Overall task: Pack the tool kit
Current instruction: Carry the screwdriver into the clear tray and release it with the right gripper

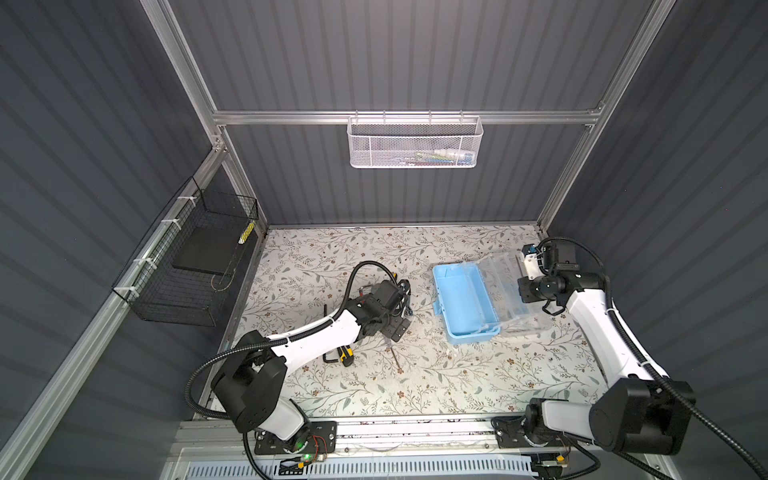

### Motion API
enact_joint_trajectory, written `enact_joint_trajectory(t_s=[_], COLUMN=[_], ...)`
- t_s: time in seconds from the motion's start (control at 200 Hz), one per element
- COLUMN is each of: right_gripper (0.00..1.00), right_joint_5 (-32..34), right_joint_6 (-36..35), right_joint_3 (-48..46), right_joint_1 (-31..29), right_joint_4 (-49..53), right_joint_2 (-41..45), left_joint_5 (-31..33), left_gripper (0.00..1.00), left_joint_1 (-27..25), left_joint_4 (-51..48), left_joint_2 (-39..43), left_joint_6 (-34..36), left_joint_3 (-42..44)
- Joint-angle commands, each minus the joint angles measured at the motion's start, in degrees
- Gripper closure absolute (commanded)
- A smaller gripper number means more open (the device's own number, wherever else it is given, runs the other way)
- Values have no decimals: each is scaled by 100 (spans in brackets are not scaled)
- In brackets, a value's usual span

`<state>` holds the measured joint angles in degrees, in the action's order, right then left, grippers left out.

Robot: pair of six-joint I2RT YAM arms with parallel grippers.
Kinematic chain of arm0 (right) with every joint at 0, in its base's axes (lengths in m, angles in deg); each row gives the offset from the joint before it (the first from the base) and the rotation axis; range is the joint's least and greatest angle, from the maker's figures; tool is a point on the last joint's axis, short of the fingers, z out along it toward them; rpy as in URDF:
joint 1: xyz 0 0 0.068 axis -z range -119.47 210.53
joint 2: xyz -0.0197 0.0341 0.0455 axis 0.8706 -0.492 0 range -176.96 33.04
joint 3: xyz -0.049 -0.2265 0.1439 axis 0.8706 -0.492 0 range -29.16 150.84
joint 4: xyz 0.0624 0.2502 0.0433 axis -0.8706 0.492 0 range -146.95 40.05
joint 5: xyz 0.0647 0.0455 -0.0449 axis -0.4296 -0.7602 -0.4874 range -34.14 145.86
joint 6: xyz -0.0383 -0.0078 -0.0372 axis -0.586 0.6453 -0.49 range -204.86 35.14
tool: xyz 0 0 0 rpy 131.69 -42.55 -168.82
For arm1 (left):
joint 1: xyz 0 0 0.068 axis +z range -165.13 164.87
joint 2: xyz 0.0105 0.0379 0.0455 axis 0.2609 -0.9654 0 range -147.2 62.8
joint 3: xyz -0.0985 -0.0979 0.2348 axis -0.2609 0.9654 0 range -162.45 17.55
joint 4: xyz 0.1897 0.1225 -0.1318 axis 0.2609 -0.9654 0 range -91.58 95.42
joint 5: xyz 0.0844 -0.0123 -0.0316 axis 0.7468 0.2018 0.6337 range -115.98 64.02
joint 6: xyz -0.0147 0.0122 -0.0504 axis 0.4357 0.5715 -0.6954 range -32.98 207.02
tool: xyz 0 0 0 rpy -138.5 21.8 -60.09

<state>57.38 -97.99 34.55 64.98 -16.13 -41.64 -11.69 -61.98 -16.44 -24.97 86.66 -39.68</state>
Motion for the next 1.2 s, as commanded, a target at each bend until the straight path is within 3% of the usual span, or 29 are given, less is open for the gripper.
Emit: enact_joint_trajectory(t_s=[0.0, 0.29, 0.44, 0.52, 0.61, 0.775, 0.956, 1.196], right_gripper=[92, 91, 84, 74, 70, 46, 33, 24], right_joint_5=[287, 561, 485, 474, 394, 354, 247, 13], right_joint_6=[-127, -237, -100, -12, 53, 278, 532, 784], right_joint_3=[175, 291, 265, 257, 282, 369, 424, 427], right_joint_1=[95, 126, 125, 127, 127, 125, 109, -157], right_joint_4=[181, 107, 162, 156, 155, 168, 196, 141], right_joint_2=[-233, -707, -880, -869, -827, -669, -348, 141], left_joint_5=[52, 34, 68, 72, 77, 87, 170, 189], left_gripper=[0, 0, 0, 0, 0, 0, 0, 0], left_joint_1=[-46, -71, -76, -72, -75, -78, -71, -78], left_joint_4=[-87, -63, -44, 6, 85, 78, 114, 175], left_joint_2=[-135, 49, 23, 23, 22, -71, -96, -118], left_joint_6=[215, 485, 367, 277, 206, 154, -71, -261], left_joint_3=[-171, -47, -49, -31, -16, -77, -107, -82])
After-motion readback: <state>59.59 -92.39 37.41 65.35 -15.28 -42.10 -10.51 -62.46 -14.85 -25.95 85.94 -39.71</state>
